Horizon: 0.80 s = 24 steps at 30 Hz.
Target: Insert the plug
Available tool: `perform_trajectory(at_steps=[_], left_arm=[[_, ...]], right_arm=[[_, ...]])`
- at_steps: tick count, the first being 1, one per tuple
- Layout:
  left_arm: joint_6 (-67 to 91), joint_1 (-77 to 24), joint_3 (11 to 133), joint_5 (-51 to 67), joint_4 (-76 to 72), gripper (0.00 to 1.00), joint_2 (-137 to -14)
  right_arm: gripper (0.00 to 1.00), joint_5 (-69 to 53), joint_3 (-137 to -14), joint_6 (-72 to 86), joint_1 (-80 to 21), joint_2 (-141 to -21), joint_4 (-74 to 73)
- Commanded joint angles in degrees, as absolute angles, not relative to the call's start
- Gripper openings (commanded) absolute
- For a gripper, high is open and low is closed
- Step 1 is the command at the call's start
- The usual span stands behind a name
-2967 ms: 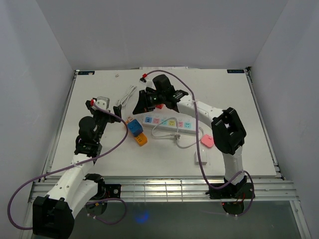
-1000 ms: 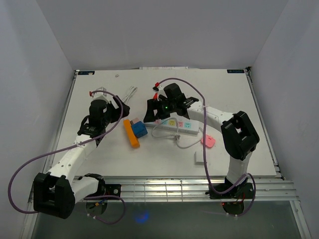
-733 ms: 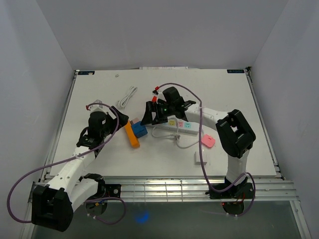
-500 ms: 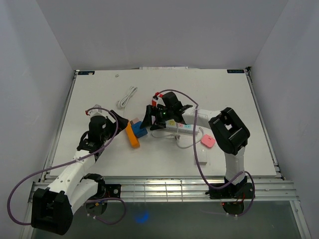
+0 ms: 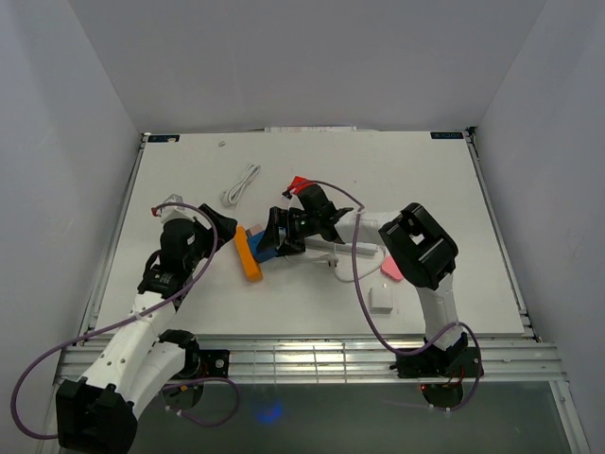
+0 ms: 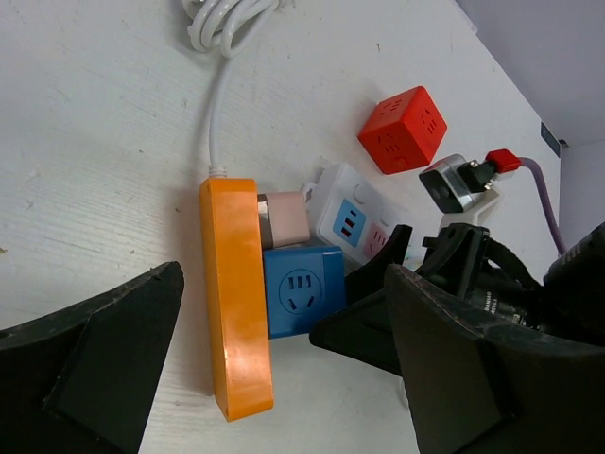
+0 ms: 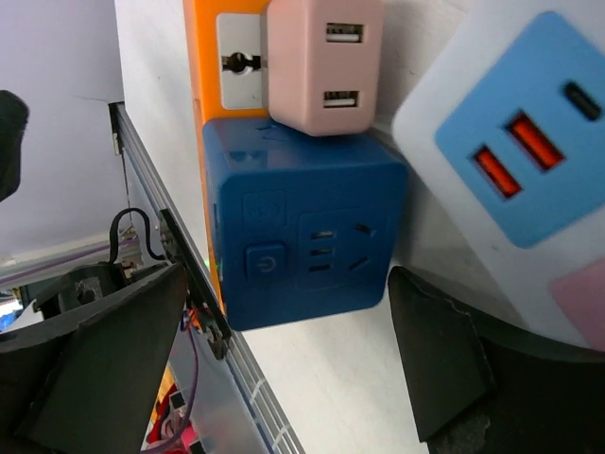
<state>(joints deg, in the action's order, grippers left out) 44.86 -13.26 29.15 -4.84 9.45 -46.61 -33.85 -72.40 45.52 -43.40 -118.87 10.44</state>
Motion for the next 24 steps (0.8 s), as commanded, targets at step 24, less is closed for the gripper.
perform_trajectory(at_steps=[24], left_arm=[[33.2, -13.3, 47.7, -15.4, 28.5, 0.98, -41.8]], right_arm=[[0.80, -7.6, -110.5, 34.9, -53.9, -132.5, -8.4]])
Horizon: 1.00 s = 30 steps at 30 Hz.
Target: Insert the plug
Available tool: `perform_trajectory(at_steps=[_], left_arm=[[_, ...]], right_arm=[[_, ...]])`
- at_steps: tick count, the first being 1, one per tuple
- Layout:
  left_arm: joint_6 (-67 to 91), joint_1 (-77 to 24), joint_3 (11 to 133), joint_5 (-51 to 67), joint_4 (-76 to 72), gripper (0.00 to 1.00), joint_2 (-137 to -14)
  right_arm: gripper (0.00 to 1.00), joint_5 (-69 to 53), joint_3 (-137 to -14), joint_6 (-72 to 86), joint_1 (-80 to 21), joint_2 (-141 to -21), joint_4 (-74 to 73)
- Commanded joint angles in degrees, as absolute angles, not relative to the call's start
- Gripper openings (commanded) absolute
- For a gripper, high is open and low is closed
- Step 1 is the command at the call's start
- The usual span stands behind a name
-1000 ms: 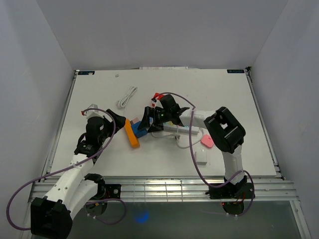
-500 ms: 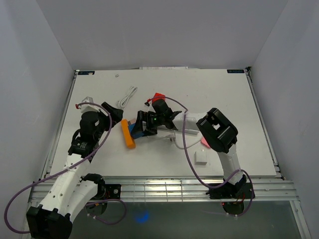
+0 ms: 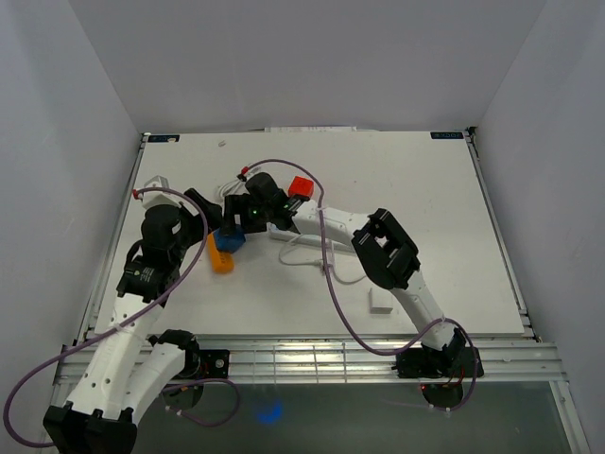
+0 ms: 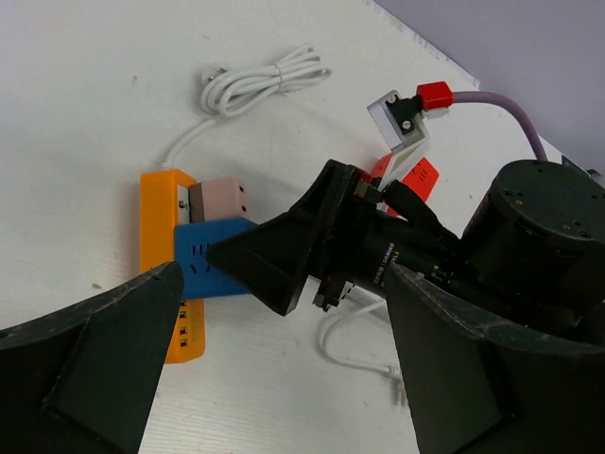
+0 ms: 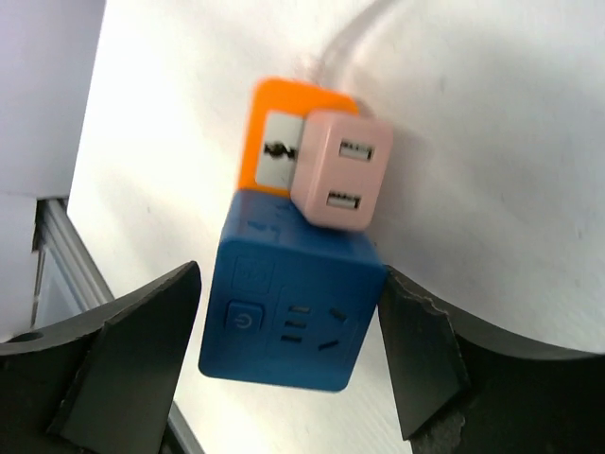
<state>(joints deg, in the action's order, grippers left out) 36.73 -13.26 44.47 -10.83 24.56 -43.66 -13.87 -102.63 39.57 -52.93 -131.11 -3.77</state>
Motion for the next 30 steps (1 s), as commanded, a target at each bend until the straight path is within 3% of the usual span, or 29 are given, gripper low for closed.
perform_trajectory(at_steps=[1, 7, 17, 21, 28, 30], left_arm=[[32.8, -13.3, 48.0, -16.0, 28.8, 0.98, -41.7], [31.3, -13.3, 47.8, -19.2, 30.1, 0.98, -39.3], [31.2, -13.3, 48.1, -20.7, 31.3, 0.98, -37.5], [30.7, -13.3, 48.3, -19.0, 30.4, 0.98, -37.8], [31.9, -13.3, 47.7, -8.9, 29.4, 0.98, -42.4], [32.5, -13.3, 46.9, -1.2, 27.2, 0.93, -44.3]], right_arm=[[0.80, -6.1, -112.5, 33.6, -54.3, -134.0, -10.4], [0.77, -9.2, -120.6, 32.4, -55.7, -138.0, -12.5], [0.74, -25.1, -116.8, 39.0, -56.5, -136.5, 3.9], [0.86, -25.0, -112.8, 37.3, -54.6, -132.1, 6.6], [0.88, -22.8, -96.9, 32.4, -48.5, -117.4, 7.0], [0.88, -21.2, -92.0, 30.9, -45.9, -113.7, 7.1]])
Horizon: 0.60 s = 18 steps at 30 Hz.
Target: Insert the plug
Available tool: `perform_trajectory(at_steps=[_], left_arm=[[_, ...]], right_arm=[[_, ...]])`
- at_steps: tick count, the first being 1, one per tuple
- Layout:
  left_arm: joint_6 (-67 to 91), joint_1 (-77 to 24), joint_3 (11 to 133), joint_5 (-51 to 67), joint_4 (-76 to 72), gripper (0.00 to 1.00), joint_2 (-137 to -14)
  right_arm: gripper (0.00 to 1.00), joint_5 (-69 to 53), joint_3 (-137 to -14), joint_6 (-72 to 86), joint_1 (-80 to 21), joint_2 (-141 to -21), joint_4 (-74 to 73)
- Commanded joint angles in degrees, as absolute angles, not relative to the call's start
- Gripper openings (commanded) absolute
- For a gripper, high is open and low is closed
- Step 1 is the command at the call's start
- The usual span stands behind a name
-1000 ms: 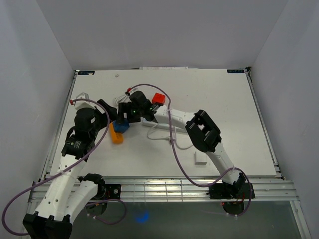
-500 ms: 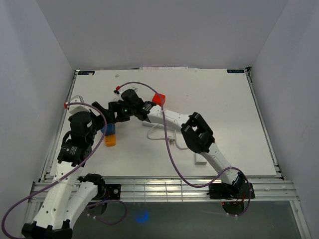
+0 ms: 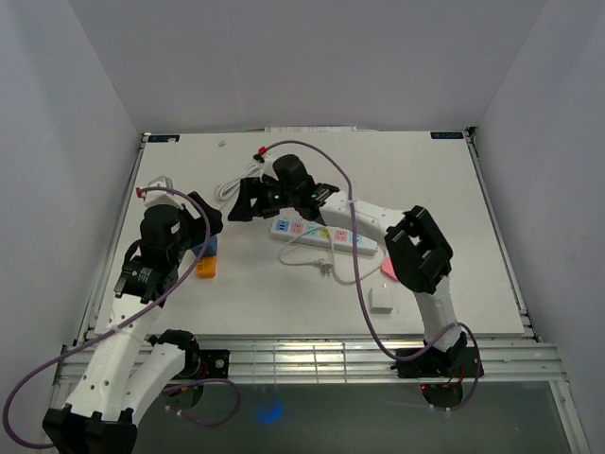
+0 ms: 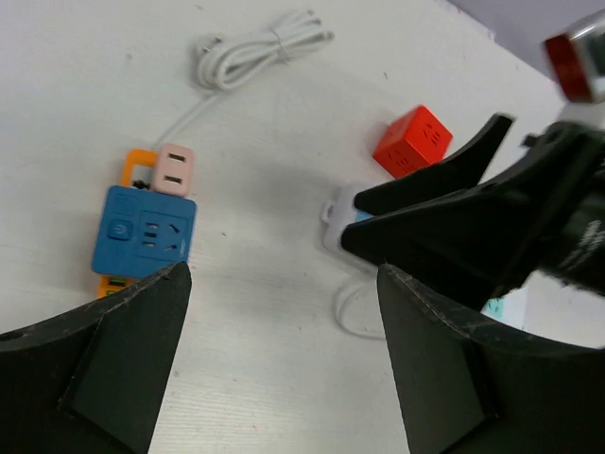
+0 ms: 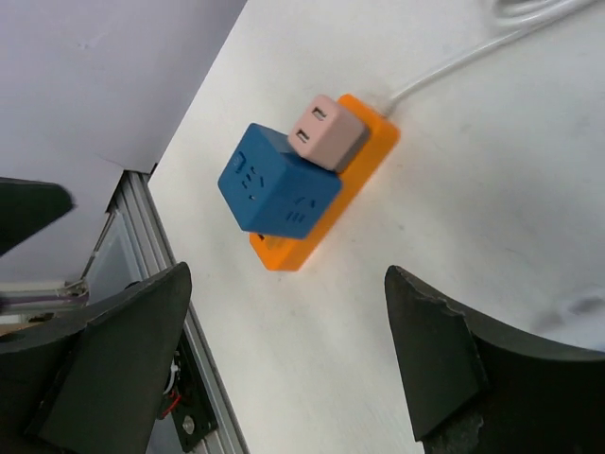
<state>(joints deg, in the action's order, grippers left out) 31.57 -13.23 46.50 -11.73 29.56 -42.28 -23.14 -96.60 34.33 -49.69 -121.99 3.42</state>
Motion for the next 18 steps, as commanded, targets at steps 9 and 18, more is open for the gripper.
perform_trajectory(at_steps=[9, 18], left_arm=[[41.9, -13.8, 40.7, 7.7, 22.8, 0.86, -50.0], [43.8, -14.8, 34.8, 8.6, 17.9, 0.86, -59.7]], right_arm=[[0.87, -17.1, -73.0, 31.1, -31.1, -100.5, 8.3], [0.89, -11.8, -74.1, 24.0, -28.5, -101.2, 3.4]])
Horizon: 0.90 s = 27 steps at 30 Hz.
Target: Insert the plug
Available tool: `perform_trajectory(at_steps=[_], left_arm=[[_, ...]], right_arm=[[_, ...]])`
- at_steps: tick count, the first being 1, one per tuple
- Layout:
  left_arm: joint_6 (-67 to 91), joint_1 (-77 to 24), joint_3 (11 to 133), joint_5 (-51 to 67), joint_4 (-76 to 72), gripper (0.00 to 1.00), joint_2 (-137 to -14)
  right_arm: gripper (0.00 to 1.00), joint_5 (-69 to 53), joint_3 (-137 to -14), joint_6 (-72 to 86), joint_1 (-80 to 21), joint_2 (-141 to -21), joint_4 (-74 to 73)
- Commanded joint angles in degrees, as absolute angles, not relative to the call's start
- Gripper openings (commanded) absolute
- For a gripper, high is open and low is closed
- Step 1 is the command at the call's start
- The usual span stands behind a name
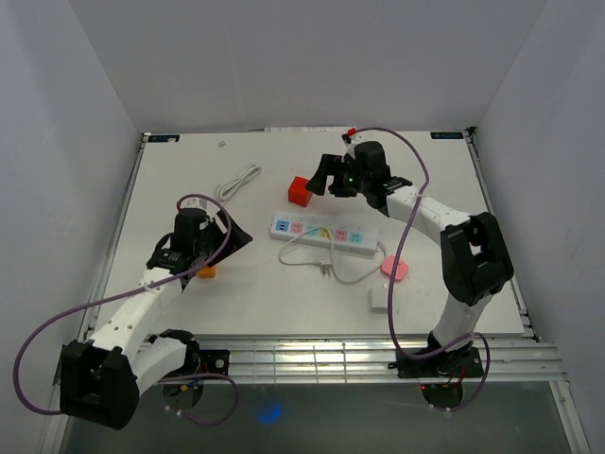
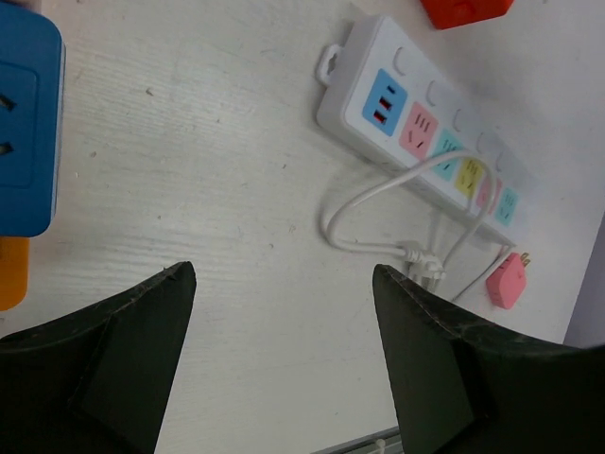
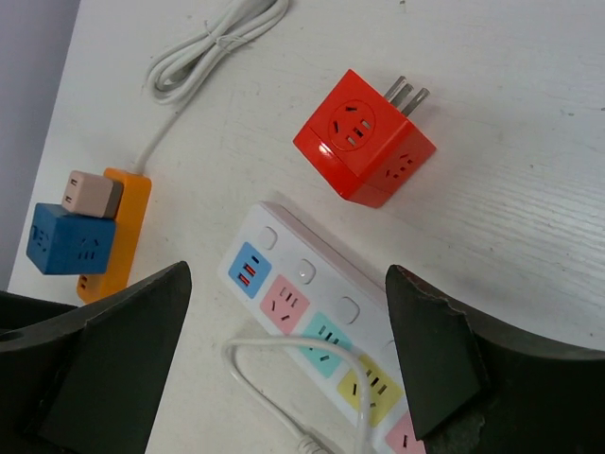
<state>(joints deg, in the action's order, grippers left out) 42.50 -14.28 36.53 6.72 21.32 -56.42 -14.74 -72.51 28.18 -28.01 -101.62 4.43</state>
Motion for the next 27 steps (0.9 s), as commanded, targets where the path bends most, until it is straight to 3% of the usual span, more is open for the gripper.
perform_trajectory(at_steps=[1, 13, 20, 27], left_arm=[[43.3, -14.8, 34.5, 8.9, 16.0, 0.86, -60.6], [38.1, -9.4, 38.1, 8.2, 11.6, 0.90, -76.5], [39.3, -3.4, 36.7, 6.0, 10.5, 0.90, -75.6], [40.0, -2.2, 35.2, 4.2, 9.1, 0.90, -69.5]], right_arm=[[0.89, -11.3, -74.3, 23.1, -28.3, -101.5, 2.9], [0.90, -19.5, -75.9, 23.6, -25.0, -109.9, -2.6], [0.89, -24.0, -68.6, 25.0, -26.3, -109.8, 1.4], [0.89, -26.3, -60.9, 26.4, -33.9, -105.7, 4.1]])
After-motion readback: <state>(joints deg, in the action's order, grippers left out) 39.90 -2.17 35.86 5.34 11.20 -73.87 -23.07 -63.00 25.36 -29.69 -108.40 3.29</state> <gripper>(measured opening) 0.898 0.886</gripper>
